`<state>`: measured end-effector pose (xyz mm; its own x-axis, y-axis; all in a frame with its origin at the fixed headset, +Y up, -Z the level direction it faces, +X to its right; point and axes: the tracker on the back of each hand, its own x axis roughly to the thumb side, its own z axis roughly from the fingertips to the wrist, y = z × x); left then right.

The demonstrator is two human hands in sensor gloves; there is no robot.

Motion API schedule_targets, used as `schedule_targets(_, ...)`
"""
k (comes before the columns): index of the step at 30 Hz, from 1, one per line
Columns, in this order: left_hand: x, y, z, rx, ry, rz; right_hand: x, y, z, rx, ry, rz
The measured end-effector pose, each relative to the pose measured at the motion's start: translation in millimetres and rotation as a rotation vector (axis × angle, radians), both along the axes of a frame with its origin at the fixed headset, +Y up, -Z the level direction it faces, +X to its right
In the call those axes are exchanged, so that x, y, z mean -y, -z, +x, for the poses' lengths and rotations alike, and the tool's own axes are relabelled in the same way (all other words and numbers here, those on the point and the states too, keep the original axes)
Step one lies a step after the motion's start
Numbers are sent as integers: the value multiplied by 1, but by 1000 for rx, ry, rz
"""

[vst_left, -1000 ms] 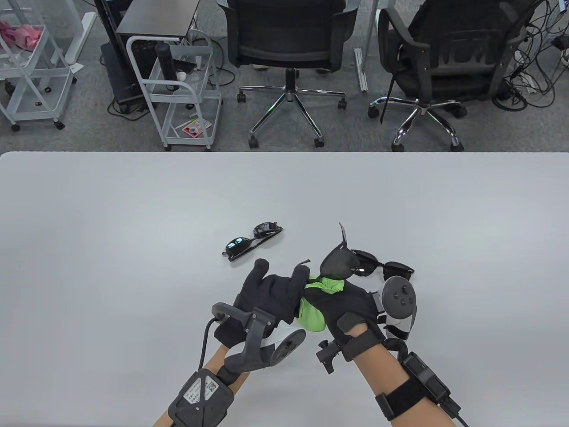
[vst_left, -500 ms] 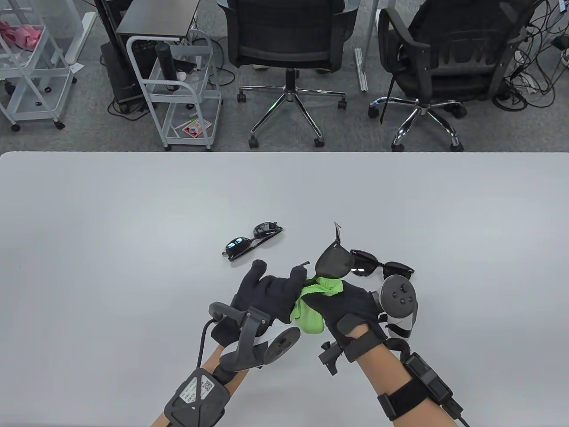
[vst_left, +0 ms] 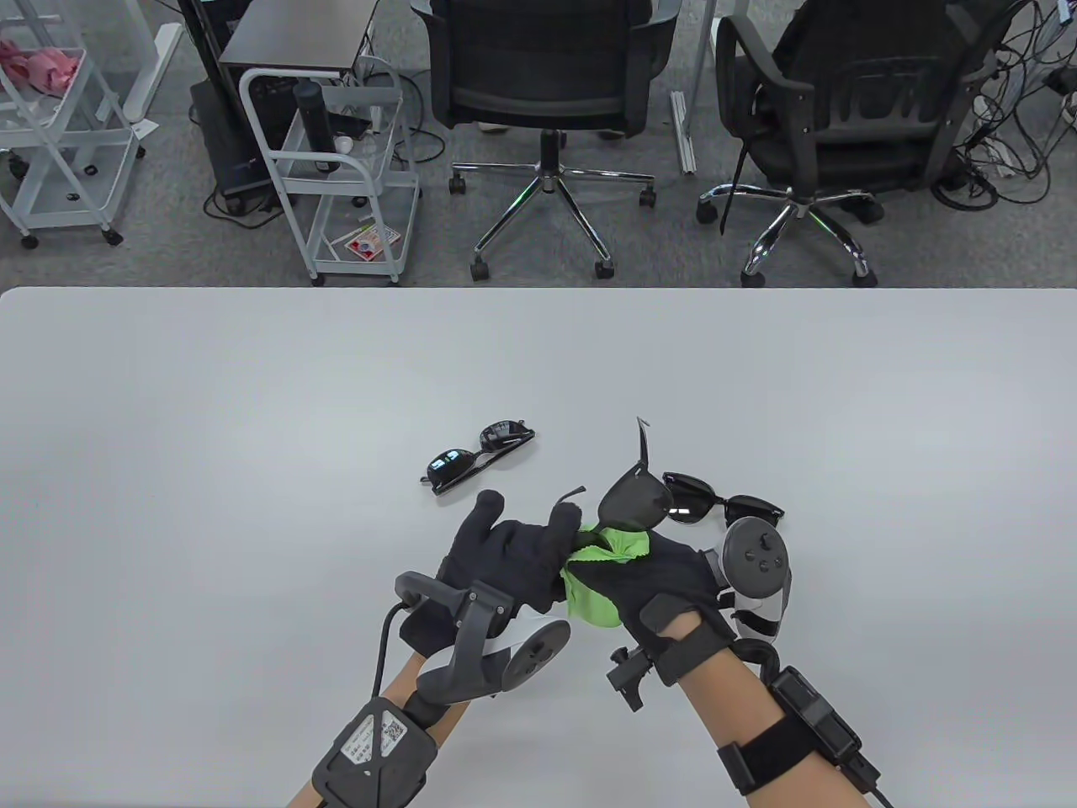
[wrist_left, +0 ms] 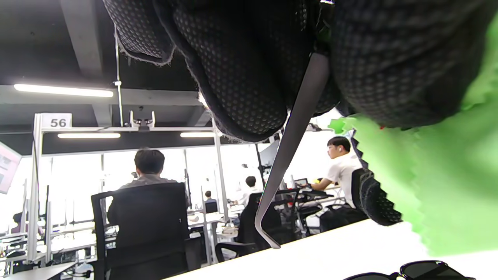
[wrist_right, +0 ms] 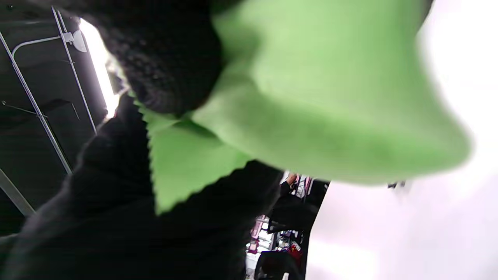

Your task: Dust sunglasses

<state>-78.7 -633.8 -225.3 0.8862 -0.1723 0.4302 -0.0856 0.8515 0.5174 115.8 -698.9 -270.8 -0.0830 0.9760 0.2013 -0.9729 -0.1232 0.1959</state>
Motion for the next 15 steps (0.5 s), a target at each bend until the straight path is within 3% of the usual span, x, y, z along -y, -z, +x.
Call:
schedule_targets(5,1,-1,0,9,-1,-13,2,-2,0,12,18,-9)
schedule_targets(9,1,1,-4,-9,24,9,11,-1,-7,-123,167,-94)
schedule_targets(11,2,1,-6,-14,43,12,12,0,-9,-152,150,-110)
schedule_targets(15,1,-1,-1,-4,40,17,3,-2,-7,-12,-9,-24)
